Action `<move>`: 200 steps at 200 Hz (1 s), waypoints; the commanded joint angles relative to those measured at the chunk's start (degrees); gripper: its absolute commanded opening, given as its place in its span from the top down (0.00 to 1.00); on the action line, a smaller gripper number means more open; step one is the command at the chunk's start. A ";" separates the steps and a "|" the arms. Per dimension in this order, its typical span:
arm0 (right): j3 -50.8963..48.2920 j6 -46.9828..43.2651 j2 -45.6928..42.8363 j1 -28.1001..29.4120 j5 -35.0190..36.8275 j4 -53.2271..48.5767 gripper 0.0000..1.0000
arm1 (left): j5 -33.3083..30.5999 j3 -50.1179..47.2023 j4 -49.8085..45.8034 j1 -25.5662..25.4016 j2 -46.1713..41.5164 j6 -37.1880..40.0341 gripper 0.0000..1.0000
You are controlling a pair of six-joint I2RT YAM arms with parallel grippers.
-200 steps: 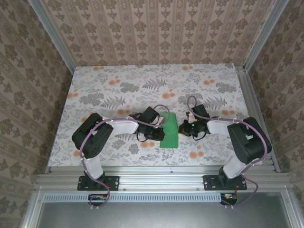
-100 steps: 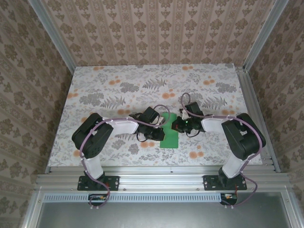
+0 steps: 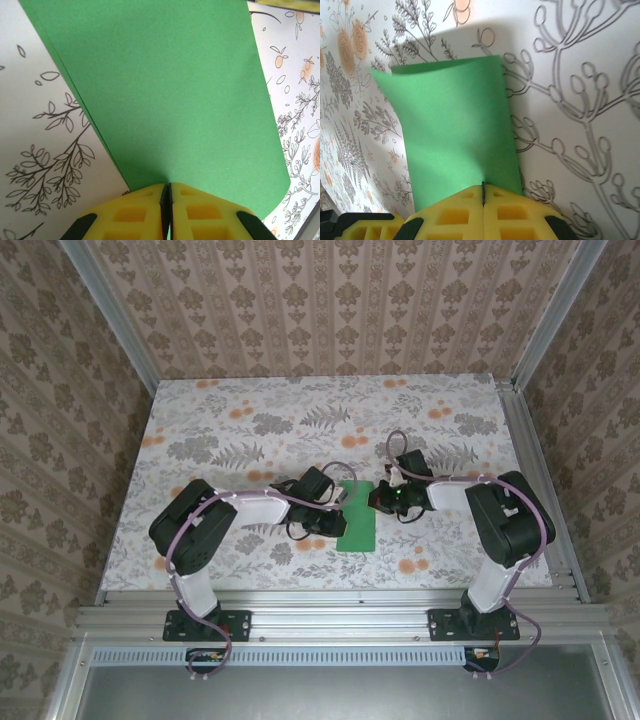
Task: Fold a paper plane with a square sheet of paper (pick it up from the middle)
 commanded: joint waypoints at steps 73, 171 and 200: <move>-1.05 3.92 -6.46 2.04 -0.38 1.63 0.96 | -7.79 -4.15 -10.26 0.42 4.97 1.93 0.88; 4.84 2.17 7.08 2.06 4.09 3.12 0.97 | -7.96 -4.31 -11.78 0.38 3.83 2.60 0.88; 6.36 1.97 8.61 0.63 6.18 0.96 0.97 | -8.22 -5.06 -12.20 0.47 3.79 2.76 0.88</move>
